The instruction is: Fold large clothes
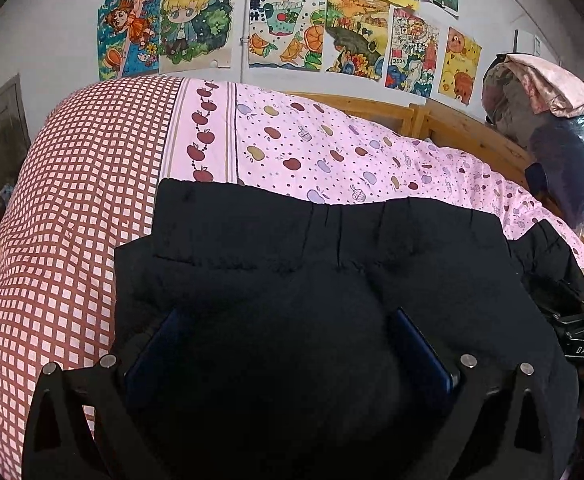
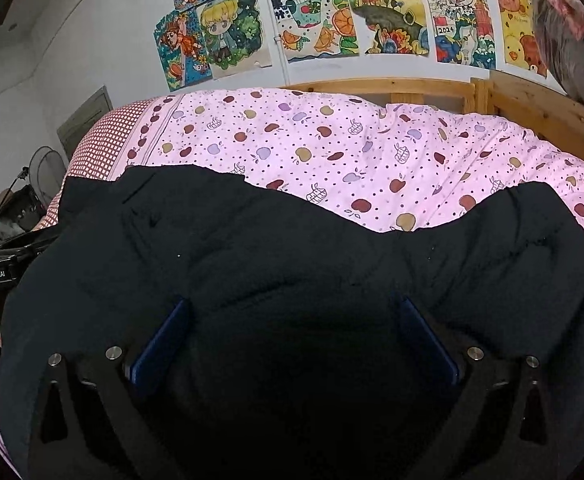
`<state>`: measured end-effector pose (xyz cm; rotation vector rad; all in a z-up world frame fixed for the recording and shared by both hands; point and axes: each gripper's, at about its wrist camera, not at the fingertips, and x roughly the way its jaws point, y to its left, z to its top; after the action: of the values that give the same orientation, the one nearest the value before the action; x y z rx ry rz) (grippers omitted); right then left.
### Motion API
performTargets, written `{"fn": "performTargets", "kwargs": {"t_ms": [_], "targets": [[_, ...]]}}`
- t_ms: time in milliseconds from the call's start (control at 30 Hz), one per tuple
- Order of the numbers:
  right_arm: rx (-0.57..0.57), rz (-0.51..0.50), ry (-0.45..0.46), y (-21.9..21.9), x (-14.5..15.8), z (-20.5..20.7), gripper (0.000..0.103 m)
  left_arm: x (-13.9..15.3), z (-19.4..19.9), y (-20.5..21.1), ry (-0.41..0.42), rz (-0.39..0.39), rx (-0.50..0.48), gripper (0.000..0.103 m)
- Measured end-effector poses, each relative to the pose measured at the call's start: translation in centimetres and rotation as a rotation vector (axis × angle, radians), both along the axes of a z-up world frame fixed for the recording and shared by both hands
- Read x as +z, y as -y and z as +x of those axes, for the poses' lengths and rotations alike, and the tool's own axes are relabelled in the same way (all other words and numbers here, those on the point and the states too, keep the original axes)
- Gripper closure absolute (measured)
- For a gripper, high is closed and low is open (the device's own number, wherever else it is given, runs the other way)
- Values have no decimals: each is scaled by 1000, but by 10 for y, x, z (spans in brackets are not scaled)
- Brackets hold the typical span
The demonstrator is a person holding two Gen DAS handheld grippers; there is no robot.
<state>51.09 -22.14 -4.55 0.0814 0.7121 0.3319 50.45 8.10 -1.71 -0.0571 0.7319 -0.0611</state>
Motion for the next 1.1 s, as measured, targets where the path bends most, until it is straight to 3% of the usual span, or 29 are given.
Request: {"fn": "performTargets", "kwargs": {"t_ms": [833, 1000, 1100], "targets": [[1, 94, 71, 13, -1, -13, 2, -3, -7, 5, 22, 10, -11, 0], [-22, 95, 104, 17, 2, -20, 2, 9, -16, -6, 44, -65, -21, 0], [-83, 86, 203, 25, 17, -40, 1, 21, -24, -18, 63, -132, -3, 0]]}}
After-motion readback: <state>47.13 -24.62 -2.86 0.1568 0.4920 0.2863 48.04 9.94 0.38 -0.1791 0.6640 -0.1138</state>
